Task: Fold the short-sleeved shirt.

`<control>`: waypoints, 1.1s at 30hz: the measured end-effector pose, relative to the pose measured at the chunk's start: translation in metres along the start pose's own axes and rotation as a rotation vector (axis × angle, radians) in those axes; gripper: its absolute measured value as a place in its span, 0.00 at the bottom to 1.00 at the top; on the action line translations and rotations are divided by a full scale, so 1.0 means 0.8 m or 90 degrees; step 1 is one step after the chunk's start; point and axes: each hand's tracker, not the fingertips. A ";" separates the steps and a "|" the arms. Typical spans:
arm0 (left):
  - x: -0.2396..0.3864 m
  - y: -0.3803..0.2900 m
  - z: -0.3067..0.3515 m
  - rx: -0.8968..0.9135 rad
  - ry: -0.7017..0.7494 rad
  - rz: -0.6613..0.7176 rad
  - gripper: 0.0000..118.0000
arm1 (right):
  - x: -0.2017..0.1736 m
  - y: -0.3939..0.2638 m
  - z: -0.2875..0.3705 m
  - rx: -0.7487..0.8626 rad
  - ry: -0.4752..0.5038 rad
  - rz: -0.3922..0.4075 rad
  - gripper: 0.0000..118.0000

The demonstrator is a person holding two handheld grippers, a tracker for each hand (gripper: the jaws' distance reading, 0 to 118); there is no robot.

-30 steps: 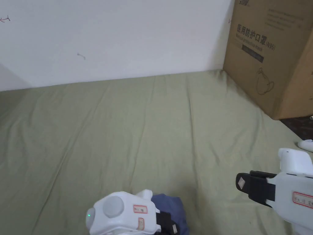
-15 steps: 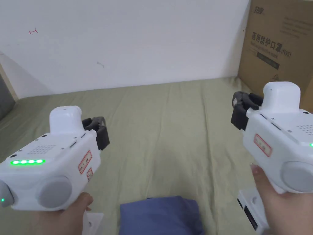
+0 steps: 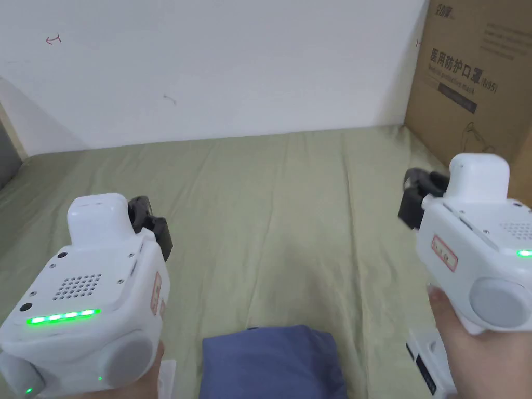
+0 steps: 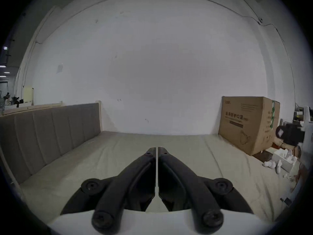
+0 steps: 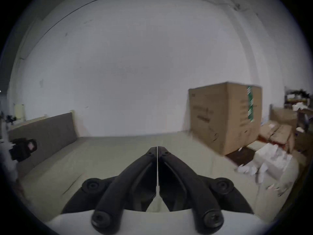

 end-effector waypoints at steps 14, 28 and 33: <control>-0.125 -0.116 -0.017 -0.407 -0.347 0.307 0.02 | -0.007 -0.256 -0.075 -0.681 0.319 -0.192 0.00; -0.087 -0.316 -0.118 -0.647 -0.614 0.669 1.00 | -0.002 -0.257 -0.070 -0.664 0.314 -0.238 0.00; -0.043 -0.323 -0.129 -0.647 -0.634 0.597 1.00 | 0.006 -0.264 -0.067 -0.663 0.304 -0.295 0.00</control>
